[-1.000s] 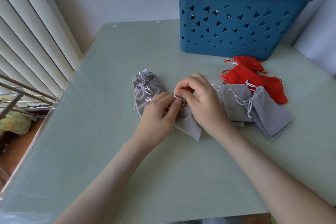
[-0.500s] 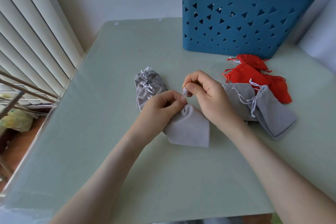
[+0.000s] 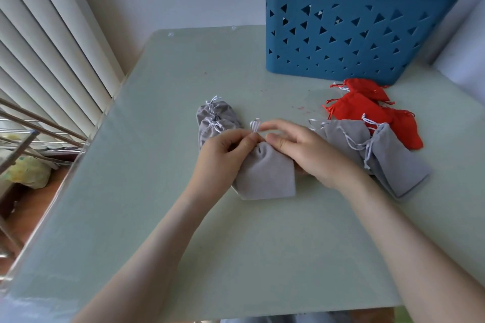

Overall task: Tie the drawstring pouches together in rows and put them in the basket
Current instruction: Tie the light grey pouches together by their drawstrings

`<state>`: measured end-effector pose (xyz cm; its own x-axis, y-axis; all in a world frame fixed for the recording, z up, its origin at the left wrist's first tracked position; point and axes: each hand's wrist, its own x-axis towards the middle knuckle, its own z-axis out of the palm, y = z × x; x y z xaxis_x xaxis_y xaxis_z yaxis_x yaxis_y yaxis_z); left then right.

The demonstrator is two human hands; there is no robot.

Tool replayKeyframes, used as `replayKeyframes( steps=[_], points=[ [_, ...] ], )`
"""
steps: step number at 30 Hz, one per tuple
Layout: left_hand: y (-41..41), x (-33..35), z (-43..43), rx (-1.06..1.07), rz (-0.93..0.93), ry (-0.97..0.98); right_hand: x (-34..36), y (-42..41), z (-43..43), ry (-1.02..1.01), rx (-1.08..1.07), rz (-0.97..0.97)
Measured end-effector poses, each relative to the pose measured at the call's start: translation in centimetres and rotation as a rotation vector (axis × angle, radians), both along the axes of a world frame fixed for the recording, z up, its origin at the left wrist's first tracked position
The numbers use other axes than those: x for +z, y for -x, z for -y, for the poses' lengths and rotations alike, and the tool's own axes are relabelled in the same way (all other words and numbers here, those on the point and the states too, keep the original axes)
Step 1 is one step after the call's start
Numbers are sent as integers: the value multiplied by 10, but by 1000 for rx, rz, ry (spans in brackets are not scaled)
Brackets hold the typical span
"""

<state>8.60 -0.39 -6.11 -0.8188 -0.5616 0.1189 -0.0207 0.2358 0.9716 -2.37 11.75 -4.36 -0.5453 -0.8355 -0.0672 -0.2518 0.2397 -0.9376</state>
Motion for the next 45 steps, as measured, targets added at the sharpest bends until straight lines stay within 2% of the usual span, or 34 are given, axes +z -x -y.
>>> replayKeyframes(
  steps=[3, 6, 8, 11, 13, 15, 18, 20, 22, 26, 30, 35, 45],
  points=[
    [-1, 4, -2, 31, -39, -16, 1, -3, -2, -114, 117, 38],
    [0, 6, -3, -19, -52, -118, 3, -1, -3, -59, 109, 25],
    [0, 5, -3, -33, -51, -158, 4, 0, -4, -47, 78, -50],
    [0, 3, -4, 34, -18, -9, -2, 6, -2, -93, 23, -221],
    [0, 1, -5, 85, 29, 154, -7, 9, 0, -121, -52, -242],
    [0, -3, -7, 124, 72, 287, -11, 10, 2, -89, -149, -168],
    [3, -7, -7, 150, 103, 369, -12, 9, 6, 74, -252, 87],
    [4, -8, -6, 157, 104, 410, -11, 6, 8, 188, -234, 234],
    [5, -8, -5, 157, 101, 436, -10, 1, 10, 256, -154, 257],
    [4, -4, -8, 163, 92, 332, -13, -7, 12, 262, -8, 96],
    [2, -1, -9, 179, 41, 225, -19, -5, 14, 284, -19, -134],
    [2, -2, -8, 180, 33, 276, -23, -6, 17, 305, -104, -232],
    [1, -9, -7, 121, -16, 513, -26, -7, 18, 268, -165, -370]
  ],
)
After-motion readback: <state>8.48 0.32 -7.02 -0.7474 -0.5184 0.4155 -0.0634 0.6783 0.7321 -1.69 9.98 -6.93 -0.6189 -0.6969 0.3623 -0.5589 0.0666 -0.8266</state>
